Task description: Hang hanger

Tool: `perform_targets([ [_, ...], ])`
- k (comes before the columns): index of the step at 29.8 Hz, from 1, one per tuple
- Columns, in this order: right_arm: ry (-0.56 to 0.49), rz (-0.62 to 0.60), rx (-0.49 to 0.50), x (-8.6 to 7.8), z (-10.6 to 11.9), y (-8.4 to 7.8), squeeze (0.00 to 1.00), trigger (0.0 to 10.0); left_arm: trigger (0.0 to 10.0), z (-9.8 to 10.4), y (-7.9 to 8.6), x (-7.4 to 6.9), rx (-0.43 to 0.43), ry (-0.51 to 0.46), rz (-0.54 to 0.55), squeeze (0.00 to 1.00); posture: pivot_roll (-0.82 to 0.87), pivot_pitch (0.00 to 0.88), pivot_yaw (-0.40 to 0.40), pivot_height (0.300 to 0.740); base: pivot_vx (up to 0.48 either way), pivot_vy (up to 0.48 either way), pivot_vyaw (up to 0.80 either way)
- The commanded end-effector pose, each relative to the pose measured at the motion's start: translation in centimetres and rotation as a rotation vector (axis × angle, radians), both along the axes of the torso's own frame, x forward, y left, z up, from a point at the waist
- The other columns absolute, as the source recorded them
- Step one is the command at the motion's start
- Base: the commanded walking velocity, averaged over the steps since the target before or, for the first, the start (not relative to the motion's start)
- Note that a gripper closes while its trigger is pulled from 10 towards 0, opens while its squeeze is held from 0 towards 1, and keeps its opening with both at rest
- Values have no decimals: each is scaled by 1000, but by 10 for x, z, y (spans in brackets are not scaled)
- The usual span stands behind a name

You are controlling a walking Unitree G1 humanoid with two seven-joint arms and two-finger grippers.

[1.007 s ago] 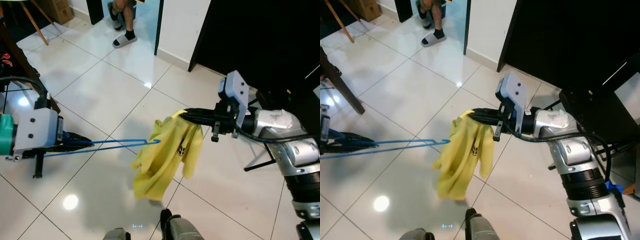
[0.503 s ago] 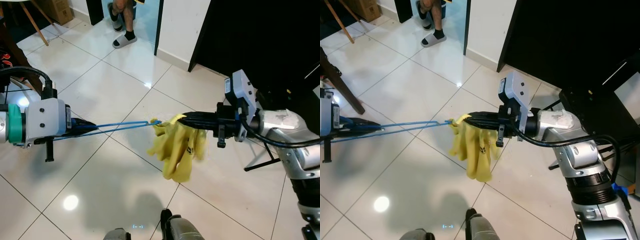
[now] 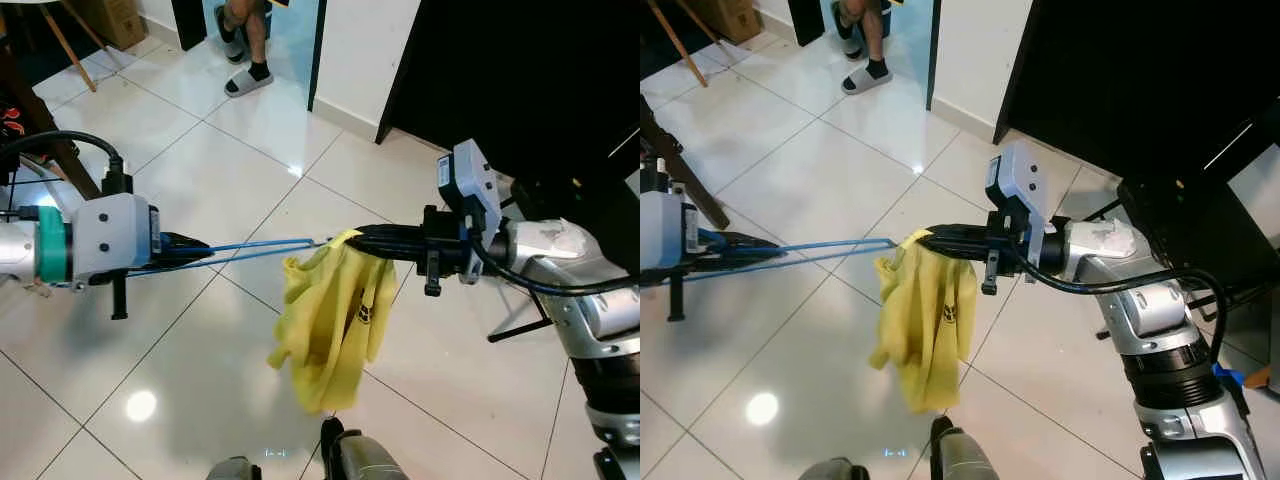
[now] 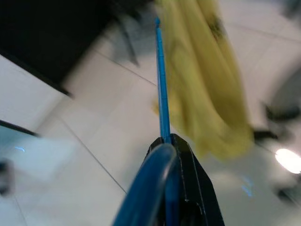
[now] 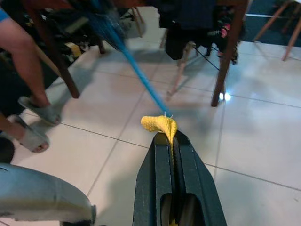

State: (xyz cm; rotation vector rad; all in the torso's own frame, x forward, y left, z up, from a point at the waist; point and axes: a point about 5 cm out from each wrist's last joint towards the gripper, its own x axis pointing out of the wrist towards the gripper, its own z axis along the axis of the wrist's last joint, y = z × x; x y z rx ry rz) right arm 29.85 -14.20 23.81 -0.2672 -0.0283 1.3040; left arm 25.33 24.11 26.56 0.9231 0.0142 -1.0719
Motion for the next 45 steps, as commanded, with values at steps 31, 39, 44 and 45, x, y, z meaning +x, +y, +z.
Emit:
perform_targets([
  [31, -37, 50, 38, -3, 15, 9, 0, 10000, 10000, -1, -16, 1, -92, -7, 0, 0, 41, 140, -10, 740, 0, 0, 0],
  [39, -17, 116, -24, -9, 6, 14, 0, 10000, 10000, -6, -32, 9, -143, 33, -68, 0, 26, 140, -9, 740, 0, 0, 0],
  [44, -65, 126, -121, -8, -7, 13, 0, 10000, 10000, -3, -38, -1, -196, 141, -134, 0, 21, 142, -4, 740, 0, 0, 0],
  [45, -79, 121, -136, -7, -8, 12, 0, 10000, 10000, -3, -38, -3, -190, 155, -142, 0, 28, 143, -5, 740, 0, 0, 0],
])
